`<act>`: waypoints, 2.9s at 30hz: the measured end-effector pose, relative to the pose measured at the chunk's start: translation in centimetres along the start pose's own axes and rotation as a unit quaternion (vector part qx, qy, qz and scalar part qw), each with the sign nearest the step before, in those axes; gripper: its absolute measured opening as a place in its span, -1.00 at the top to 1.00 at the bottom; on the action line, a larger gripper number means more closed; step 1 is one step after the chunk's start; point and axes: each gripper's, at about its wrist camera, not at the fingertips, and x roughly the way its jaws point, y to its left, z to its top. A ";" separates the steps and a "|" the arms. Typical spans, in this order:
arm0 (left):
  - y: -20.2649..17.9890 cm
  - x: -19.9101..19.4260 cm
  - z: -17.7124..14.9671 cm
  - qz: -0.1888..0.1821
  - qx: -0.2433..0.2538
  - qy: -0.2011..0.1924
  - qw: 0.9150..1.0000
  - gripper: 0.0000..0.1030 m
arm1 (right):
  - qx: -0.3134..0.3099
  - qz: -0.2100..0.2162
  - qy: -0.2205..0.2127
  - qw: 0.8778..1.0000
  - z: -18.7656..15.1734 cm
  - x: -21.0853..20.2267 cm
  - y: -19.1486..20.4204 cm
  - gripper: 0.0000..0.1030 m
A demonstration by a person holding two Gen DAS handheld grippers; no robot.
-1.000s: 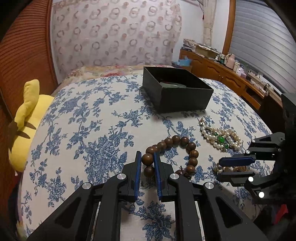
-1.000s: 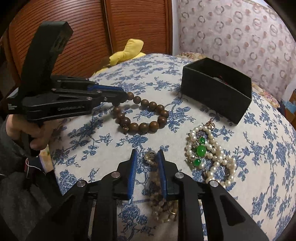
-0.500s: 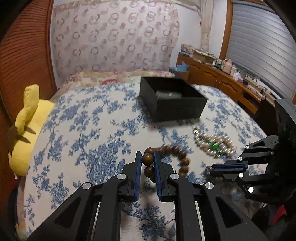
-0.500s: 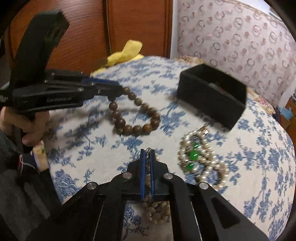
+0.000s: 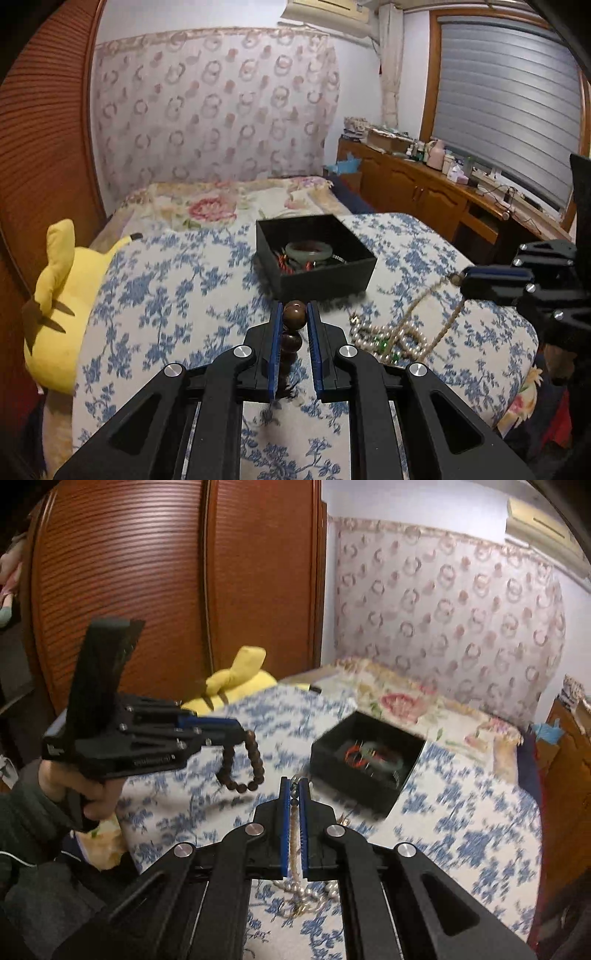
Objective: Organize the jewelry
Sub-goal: 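Lift the wooden bracelet toward the box with the left tool while the right tool lifts the pearls, then drop the wooden bracelet into the box with the left tool while the right tool drops pearls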
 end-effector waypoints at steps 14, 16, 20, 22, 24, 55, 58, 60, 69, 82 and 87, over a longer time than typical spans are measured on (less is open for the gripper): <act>-0.8 -0.9 4.2 -0.005 0.018 -0.036 0.999 0.76 | -0.014 -0.038 -0.051 0.998 4.5 -2.3 -1.8 0.90; -0.9 -0.9 4.7 -0.005 0.020 -0.039 0.999 0.76 | -0.015 -0.044 -0.056 0.997 5.3 -2.5 -2.1 0.90; -0.9 -0.6 5.7 -0.006 0.021 -0.043 0.999 0.76 | -0.024 -0.057 -0.073 0.995 7.4 -3.0 -2.7 0.90; -0.9 -0.3 6.1 -0.006 0.021 -0.045 0.999 0.76 | -0.029 -0.063 -0.080 0.994 8.2 -3.2 -2.8 0.90; -0.9 0.2 6.6 -0.005 0.021 -0.044 0.999 0.76 | -0.032 -0.069 -0.089 0.993 9.3 -3.2 -3.1 0.90; -0.2 8.1 10.9 -0.016 0.017 -0.014 1.000 0.76 | -0.033 -0.161 -0.042 0.985 13.6 8.3 -11.4 0.90; -0.2 9.6 10.3 -0.019 0.016 -0.003 1.000 0.76 | -0.029 -0.163 -0.024 0.986 13.4 9.9 -12.1 0.90; 0.0 10.9 9.7 -0.019 0.014 0.008 1.000 0.76 | -0.027 -0.164 -0.013 0.986 12.7 10.9 -12.3 0.90; 1.1 13.9 8.4 -0.013 0.000 0.037 0.999 0.76 | 0.005 -0.136 0.040 0.990 9.3 14.7 -13.1 0.89; 1.1 13.0 7.8 -0.016 -0.001 0.034 0.999 0.21 | 0.025 -0.099 0.042 0.994 8.6 13.9 -12.9 0.71; 1.0 11.6 6.4 -0.007 0.008 0.027 1.000 -0.20 | 0.043 -0.087 0.025 0.995 7.4 11.5 -12.4 0.66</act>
